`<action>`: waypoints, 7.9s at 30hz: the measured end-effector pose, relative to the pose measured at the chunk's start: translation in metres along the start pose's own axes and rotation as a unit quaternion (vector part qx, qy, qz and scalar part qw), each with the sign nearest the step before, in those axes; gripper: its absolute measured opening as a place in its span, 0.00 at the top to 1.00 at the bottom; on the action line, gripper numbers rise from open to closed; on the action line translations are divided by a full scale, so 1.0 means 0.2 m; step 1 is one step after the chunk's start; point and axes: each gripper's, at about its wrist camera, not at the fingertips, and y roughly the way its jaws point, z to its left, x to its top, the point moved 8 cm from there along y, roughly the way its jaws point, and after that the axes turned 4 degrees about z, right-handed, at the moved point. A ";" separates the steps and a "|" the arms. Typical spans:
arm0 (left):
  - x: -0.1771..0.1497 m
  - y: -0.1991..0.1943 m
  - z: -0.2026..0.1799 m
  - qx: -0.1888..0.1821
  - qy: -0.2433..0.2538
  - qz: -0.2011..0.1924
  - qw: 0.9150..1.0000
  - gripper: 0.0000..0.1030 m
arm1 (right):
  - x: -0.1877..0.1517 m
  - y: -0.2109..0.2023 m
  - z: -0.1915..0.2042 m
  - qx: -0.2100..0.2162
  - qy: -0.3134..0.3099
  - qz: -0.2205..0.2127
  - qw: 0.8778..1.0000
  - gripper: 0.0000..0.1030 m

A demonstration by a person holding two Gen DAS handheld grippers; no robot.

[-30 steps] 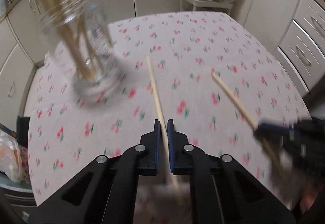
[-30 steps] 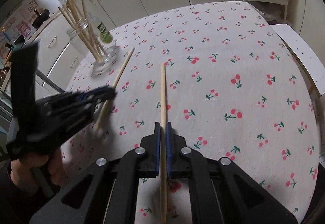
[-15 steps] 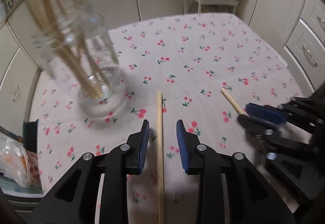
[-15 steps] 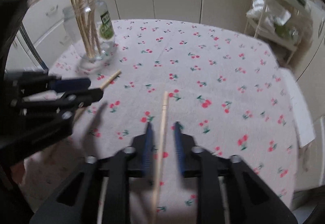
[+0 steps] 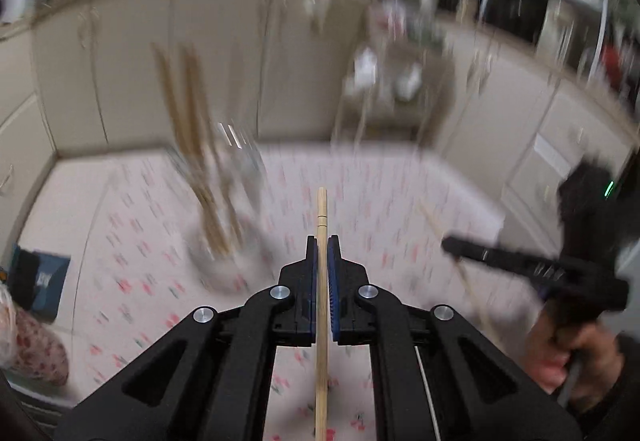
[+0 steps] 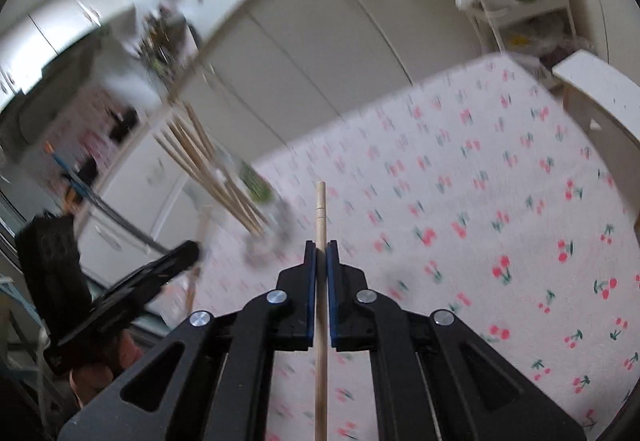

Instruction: Organize utensils

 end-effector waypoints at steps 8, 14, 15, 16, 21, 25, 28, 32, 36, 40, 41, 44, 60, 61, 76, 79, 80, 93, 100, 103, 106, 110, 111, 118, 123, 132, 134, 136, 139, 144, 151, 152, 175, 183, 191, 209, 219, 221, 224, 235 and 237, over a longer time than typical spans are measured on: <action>0.40 -0.37 0.19 0.041 -0.052 -0.214 0.975 0.95 | 0.27 -0.14 0.35 0.025 -0.047 -0.166 0.985 0.94; 0.59 -0.46 0.27 0.064 -0.090 -0.308 0.945 0.95 | 0.49 -0.19 0.55 0.031 -0.080 -0.260 0.962 0.94; 0.62 -0.46 0.28 0.066 -0.096 -0.318 0.941 0.95 | 0.53 -0.18 0.59 0.031 -0.086 -0.273 0.958 0.94; 0.64 -0.46 0.29 0.068 -0.100 -0.325 0.938 0.95 | 0.55 -0.18 0.61 0.031 -0.090 -0.282 0.955 0.94; 0.72 -0.38 0.37 0.077 -0.128 -0.350 0.925 0.95 | 0.66 -0.14 0.72 0.036 -0.105 -0.330 0.938 0.94; 0.74 -0.33 0.44 0.088 -0.138 -0.359 0.919 0.95 | 0.71 -0.08 0.76 0.042 -0.107 -0.355 0.928 0.94; 0.75 -0.28 0.48 0.096 -0.138 -0.363 0.916 0.95 | 0.73 -0.03 0.76 0.045 -0.103 -0.359 0.927 0.94; 0.75 -0.25 0.51 0.101 -0.137 -0.367 0.914 0.95 | 0.74 0.04 0.78 0.044 -0.104 -0.362 0.925 0.94; 0.77 -0.20 0.53 0.106 -0.135 -0.373 0.912 0.95 | 0.74 0.08 0.79 0.045 -0.104 -0.363 0.925 0.94; 0.77 -0.13 0.54 0.111 -0.131 -0.371 0.912 0.95 | 0.73 0.11 0.78 0.045 -0.101 -0.359 0.927 0.94; 0.77 -0.11 0.54 0.113 -0.129 -0.370 0.913 0.95 | 0.73 0.12 0.78 0.045 -0.101 -0.358 0.927 0.94; 0.74 -0.05 0.52 0.123 -0.118 -0.365 0.915 0.95 | 0.73 0.13 0.76 0.041 -0.101 -0.357 0.928 0.94; 0.54 0.07 0.49 0.139 -0.076 -0.322 0.934 0.95 | 0.75 0.13 0.71 0.038 -0.094 -0.357 0.928 0.94; 0.53 0.07 0.48 0.139 -0.070 -0.317 0.936 0.95 | 0.75 0.13 0.71 0.039 -0.094 -0.356 0.929 0.94; 0.10 -0.20 0.57 0.151 -0.090 -0.276 0.945 0.47 | 0.74 0.35 0.86 0.040 -0.136 -0.341 0.929 0.94; 0.03 -0.20 0.61 0.155 -0.117 -0.268 0.944 0.43 | 0.72 0.44 0.88 0.025 -0.153 -0.333 0.930 0.94; 0.01 -0.20 0.63 0.155 -0.124 -0.265 0.944 0.42 | 0.71 0.47 0.88 0.020 -0.158 -0.329 0.931 0.94; 0.00 -0.18 0.71 0.156 -0.161 -0.248 0.943 0.30 | 0.43 0.51 0.81 -0.017 -0.217 -0.294 0.931 0.74; 0.04 -0.12 0.85 0.163 -0.218 -0.206 0.940 0.20 | 0.35 0.33 0.64 -0.034 -0.194 -0.277 0.940 0.45; 0.09 -0.04 0.95 0.171 -0.253 -0.182 0.935 0.19 | 0.40 0.28 0.47 -0.066 -0.137 -0.268 0.951 0.43; 0.11 0.08 1.04 0.184 -0.278 -0.144 0.932 0.19 | 0.44 0.33 0.35 -0.094 -0.112 -0.229 0.962 0.43; 0.12 0.09 1.05 0.196 -0.276 -0.126 0.932 0.19 | 0.43 0.31 0.30 -0.086 -0.102 -0.190 0.973 0.43; 0.13 0.05 1.00 0.203 -0.257 -0.123 0.937 0.19 | 0.41 0.28 0.30 -0.094 -0.106 -0.182 0.973 0.43; 0.05 -0.21 0.54 0.231 -0.103 -0.057 0.966 0.07 | 0.03 -0.01 0.32 -0.157 -0.118 -0.058 0.979 0.34; -0.07 -0.45 0.31 0.221 -0.091 -0.023 0.971 0.07 | -0.22 -0.26 0.43 -0.170 -0.136 -0.030 0.976 0.24; -0.18 -0.91 -0.02 0.211 -0.075 -0.006 0.975 0.07 | -0.36 -0.65 0.74 -0.145 -0.137 -0.041 0.979 0.15; -0.22 -1.01 -0.09 0.203 -0.073 -0.006 0.976 0.07 | -0.40 -0.74 0.81 -0.145 -0.142 -0.048 0.978 0.14; -0.27 -1.09 -0.13 0.206 -0.077 -0.003 0.976 0.07 | -0.44 -0.84 0.87 -0.145 -0.150 -0.056 0.976 0.11; -0.35 -1.21 -0.19 0.201 -0.081 0.005 0.976 0.07 | -0.51 -0.96 0.93 -0.151 -0.155 -0.059 0.974 0.11; -0.48 -1.40 -0.33 0.208 -0.053 0.005 0.977 0.07 | -0.66 -1.11 0.97 -0.161 -0.159 -0.063 0.972 0.10; -0.64 -1.61 -0.39 0.191 -0.069 0.010 0.979 0.07 | -0.86 -1.27 0.95 -0.170 -0.124 -0.060 0.976 0.07; -0.65 -1.63 -0.40 0.186 -0.073 0.014 0.980 0.07 | -0.87 -1.28 0.95 -0.167 -0.123 -0.061 0.976 0.07; -0.72 -1.83 -0.52 0.184 -0.031 0.004 0.982 0.07 | -1.04 -1.47 1.05 -0.191 -0.116 -0.083 0.971 0.07; -0.72 -1.85 -0.55 0.183 -0.031 0.002 0.983 0.07 | -1.02 -1.53 1.06 -0.197 -0.115 -0.098 0.969 0.07; -0.71 -1.93 -0.55 0.177 -0.044 -0.024 0.983 0.07 | -0.95 -1.64 1.14 -0.188 -0.121 -0.131 0.966 0.07; -0.70 -2.04 -0.58 0.165 -0.051 -0.055 0.983 0.07 | -1.05 -1.63 1.21 -0.185 -0.140 -0.113 0.966 0.07; -0.68 -2.08 -0.62 0.172 -0.046 -0.065 0.982 0.07 | -1.05 -1.66 1.21 -0.188 -0.145 -0.122 0.964 0.07; -0.68 -2.08 -0.61 0.176 -0.044 -0.066 0.981 0.07 | -1.05 -1.67 1.22 -0.188 -0.146 -0.124 0.963 0.07; -0.67 -2.09 -0.61 0.179 -0.044 -0.066 0.981 0.07 | -1.05 -1.68 1.22 -0.189 -0.147 -0.126 0.963 0.07; -0.67 -2.10 -0.61 0.184 -0.043 -0.067 0.980 0.07 | -1.03 -1.71 1.23 -0.189 -0.150 -0.132 0.961 0.07; -0.67 -2.10 -0.61 0.184 -0.044 -0.067 0.980 0.07 | -1.03 -1.71 1.24 -0.188 -0.150 -0.133 0.962 0.07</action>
